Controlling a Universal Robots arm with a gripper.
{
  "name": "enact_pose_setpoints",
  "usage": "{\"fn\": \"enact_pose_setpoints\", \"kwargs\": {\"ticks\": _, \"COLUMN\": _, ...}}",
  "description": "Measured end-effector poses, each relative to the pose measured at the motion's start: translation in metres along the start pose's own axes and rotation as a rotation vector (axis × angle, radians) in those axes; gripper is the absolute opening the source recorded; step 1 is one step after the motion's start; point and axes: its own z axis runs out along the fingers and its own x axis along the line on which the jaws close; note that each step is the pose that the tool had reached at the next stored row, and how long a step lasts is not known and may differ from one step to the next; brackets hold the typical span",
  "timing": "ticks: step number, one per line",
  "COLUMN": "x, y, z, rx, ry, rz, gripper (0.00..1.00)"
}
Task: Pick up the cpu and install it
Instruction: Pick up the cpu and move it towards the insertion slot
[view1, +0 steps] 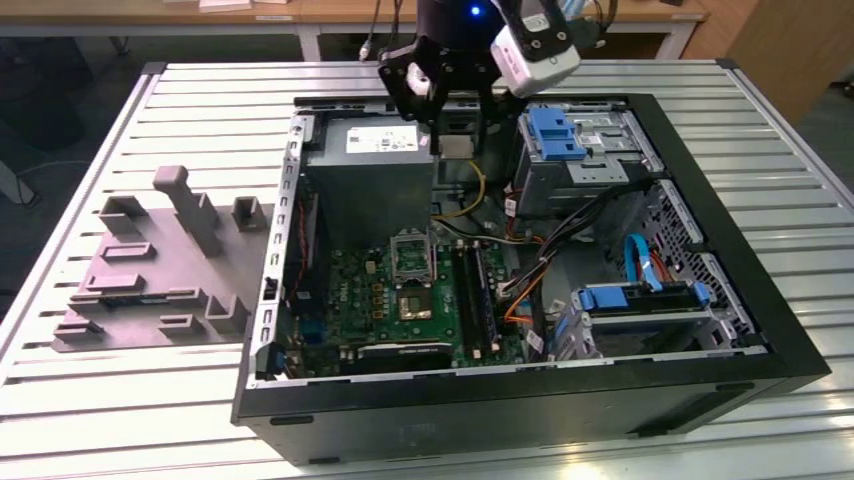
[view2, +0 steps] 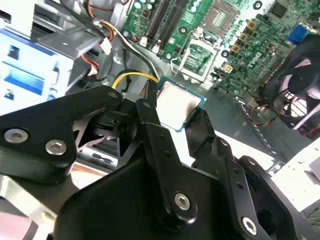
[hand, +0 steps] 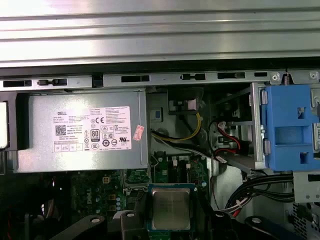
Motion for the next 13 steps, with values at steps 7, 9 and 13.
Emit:
{"fn": "enact_pose_setpoints", "kwargs": {"ticks": 7, "x": -0.0154, "y": 0.0009, "z": 0.0006, "rx": 0.0001, "ry": 0.0000, "rz": 0.000, "gripper": 0.47}}
{"fn": "enact_pose_setpoints", "kwargs": {"ticks": 9, "x": -0.0171, "y": 0.0010, "z": 0.0007, "rx": 0.0001, "ry": 0.0001, "rz": 0.000, "gripper": 0.47}}
{"fn": "enact_pose_setpoints", "kwargs": {"ticks": 13, "x": -0.0162, "y": 0.0010, "z": 0.0007, "rx": 0.0001, "ry": 0.0000, "rz": 0.000, "gripper": 0.47}}
